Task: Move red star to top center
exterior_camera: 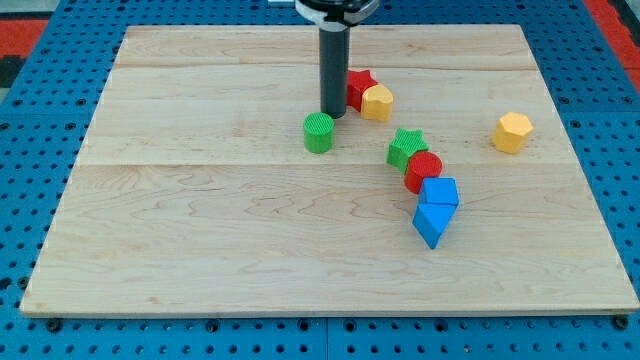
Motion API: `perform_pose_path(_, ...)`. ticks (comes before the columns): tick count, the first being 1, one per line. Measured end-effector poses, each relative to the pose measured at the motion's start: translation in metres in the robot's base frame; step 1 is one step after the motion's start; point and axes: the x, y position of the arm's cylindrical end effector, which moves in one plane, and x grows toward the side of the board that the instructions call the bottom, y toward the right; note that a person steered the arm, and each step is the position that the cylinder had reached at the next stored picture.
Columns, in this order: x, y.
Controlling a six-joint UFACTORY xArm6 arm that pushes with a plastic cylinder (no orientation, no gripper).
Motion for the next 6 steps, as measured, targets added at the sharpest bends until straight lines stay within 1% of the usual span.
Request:
perform_pose_path(1,-0.002,0.029)
perform_pose_path(2,-0.033,0.035)
perform_pose_path(3,-0.074,0.036)
perform_pose_path(4,-0.078,0.041)
perform_pose_path(5,-0.091,0.07)
perform_pose_path(6,-0.097,0.07)
